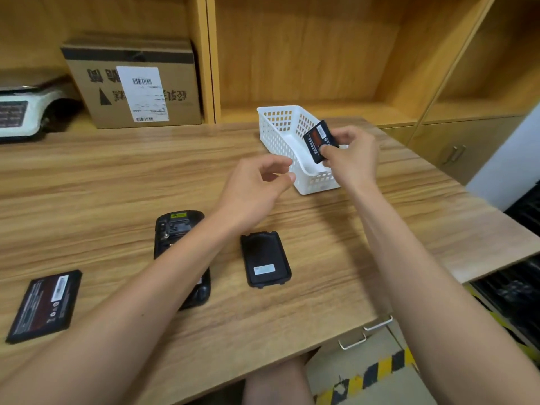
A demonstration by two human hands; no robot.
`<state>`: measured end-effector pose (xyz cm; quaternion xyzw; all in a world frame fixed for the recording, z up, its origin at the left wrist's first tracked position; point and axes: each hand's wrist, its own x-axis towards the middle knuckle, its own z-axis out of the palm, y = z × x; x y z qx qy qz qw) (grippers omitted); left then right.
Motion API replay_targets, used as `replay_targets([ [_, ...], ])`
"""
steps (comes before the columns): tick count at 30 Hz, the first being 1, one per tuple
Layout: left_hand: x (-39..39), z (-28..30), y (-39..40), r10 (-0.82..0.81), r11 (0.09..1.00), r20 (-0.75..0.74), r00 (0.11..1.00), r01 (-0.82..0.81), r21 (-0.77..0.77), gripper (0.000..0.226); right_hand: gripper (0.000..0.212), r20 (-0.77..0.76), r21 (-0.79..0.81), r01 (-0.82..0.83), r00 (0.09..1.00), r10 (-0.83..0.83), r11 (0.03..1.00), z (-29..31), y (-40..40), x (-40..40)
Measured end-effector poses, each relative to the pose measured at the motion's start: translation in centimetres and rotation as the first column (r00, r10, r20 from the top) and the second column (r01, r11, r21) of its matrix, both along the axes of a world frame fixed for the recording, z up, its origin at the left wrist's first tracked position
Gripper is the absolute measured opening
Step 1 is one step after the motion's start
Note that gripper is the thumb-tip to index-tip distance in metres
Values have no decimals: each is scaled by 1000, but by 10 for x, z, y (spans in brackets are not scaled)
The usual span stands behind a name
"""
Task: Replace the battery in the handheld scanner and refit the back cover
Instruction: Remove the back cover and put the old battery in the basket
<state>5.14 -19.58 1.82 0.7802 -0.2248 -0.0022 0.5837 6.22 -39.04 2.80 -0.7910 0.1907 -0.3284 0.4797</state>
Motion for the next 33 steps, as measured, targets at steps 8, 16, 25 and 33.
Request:
replay_targets([
  [8, 9, -5, -5, -9, 1000, -20, 1000, 10, 13, 24, 12, -249, -310, -67, 968, -13, 948, -7, -4, 29],
  [16, 12, -8, 2, -2, 1000, -30, 1000, 3, 27, 24, 16, -388, -398, -126, 920, -42, 909, -4, 2, 37],
  [25, 11, -12, 10, -15, 999, -8, 1000, 15, 42, 25, 9, -469, -476, -182, 880, -73, 861, -1, -6, 43],
  [33, 9, -14, 19, -12, 999, -2, 1000, 12, 45, 23, 16, -608, -451, -276, 792, -66, 849, 3, -10, 36],
])
